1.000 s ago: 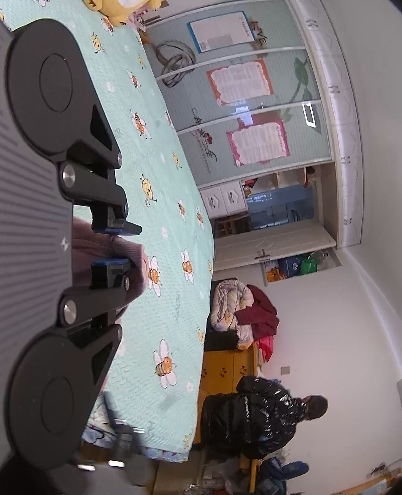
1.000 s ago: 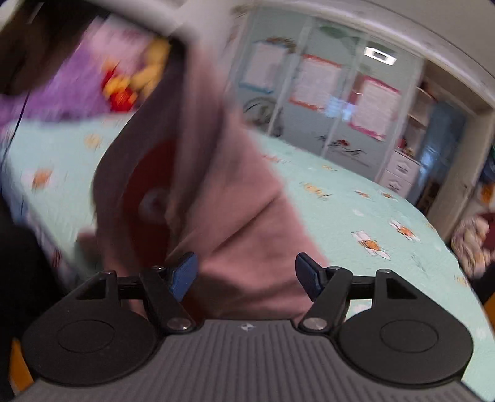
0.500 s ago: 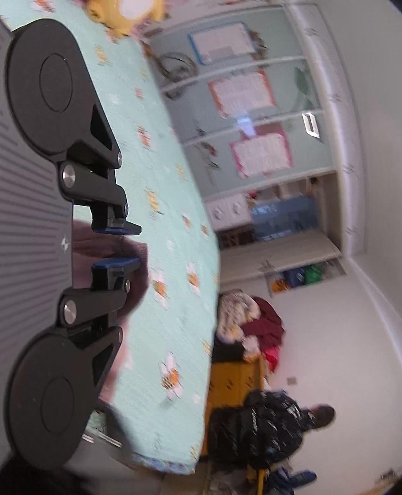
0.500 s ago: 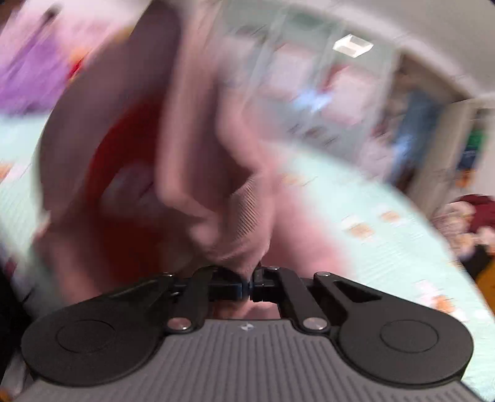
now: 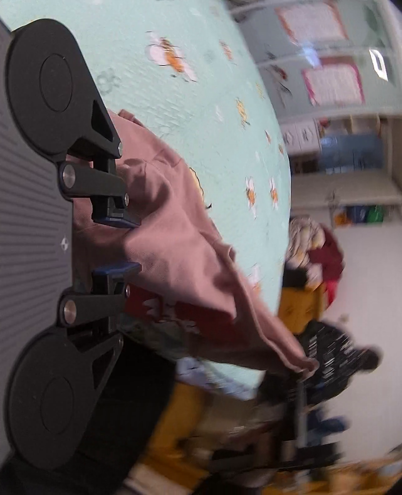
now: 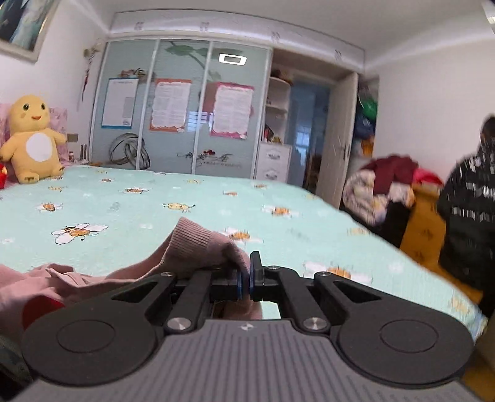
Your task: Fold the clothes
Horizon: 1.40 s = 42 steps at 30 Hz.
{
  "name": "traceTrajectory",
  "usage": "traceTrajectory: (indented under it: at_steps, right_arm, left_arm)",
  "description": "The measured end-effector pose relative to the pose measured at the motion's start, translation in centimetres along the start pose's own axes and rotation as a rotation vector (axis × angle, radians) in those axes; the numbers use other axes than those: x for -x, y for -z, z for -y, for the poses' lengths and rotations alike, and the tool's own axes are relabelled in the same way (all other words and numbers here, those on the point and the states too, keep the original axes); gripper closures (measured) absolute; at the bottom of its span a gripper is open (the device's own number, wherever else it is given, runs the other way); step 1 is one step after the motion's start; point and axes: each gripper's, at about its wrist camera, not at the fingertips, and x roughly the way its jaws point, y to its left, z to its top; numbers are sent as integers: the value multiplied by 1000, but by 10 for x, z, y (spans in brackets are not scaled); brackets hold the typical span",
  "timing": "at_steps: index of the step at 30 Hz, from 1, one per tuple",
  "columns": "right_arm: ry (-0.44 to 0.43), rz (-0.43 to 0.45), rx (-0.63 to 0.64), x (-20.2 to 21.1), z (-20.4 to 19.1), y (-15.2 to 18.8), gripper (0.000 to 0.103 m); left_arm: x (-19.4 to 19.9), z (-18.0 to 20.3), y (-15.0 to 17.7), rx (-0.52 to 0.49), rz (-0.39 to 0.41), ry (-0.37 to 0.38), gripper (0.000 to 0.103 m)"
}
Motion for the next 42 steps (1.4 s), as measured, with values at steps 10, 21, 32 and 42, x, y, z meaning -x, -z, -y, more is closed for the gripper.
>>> traceTrajectory:
  at_steps: [10,21,32,42]
  right_arm:
    - [2,-82,-197,6,34,39,98]
    - [-36,-59,-203,2,32,38,96]
    - [-72,-63,-247,-5,30,35,96]
    - [-73,-77,-233,-4,25,34,94]
  left_arm:
    - [-47,-23,-54,-4,6,163,44]
    - [-108,10,-48,-46,-102,215,72]
    - [-103,-26,-50,139,-108,290,63]
    - [-125,-15,-59,109,-94,321,60]
